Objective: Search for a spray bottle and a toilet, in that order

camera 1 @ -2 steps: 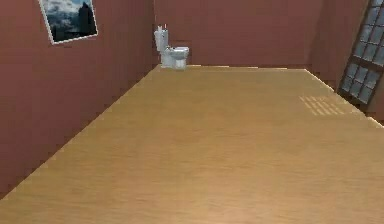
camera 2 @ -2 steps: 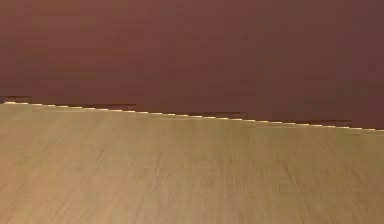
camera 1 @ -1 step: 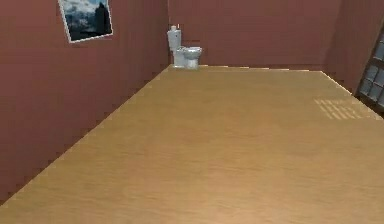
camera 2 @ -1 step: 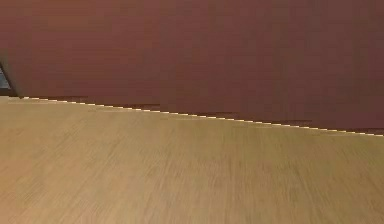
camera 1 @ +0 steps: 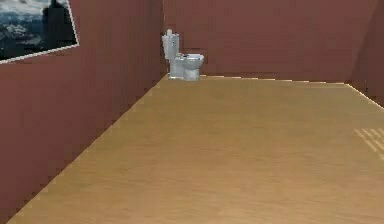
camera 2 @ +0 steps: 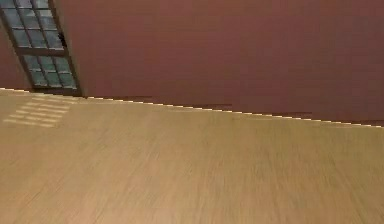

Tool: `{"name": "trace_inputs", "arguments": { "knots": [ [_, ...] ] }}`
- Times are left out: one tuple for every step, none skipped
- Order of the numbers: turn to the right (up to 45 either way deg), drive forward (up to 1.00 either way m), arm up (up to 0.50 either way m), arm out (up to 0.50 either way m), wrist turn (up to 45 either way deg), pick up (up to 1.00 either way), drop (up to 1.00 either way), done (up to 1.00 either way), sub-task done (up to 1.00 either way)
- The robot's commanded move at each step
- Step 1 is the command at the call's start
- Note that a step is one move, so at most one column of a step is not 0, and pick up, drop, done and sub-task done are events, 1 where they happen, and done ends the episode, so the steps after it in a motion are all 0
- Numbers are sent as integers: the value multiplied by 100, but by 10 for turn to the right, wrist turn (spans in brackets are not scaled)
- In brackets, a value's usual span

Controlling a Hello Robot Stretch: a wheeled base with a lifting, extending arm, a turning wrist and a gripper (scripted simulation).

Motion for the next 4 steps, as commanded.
{"name": "trace_inputs", "arguments": {
  "knots": [
    [0,100,0,0,0,0,0,0,0],
    [0,100,0,0,0,0,0,0,0],
    [0,100,0,0,0,0,0,0,0],
    [0,55,0,0,0,0,0,0,0]
  ]
}}
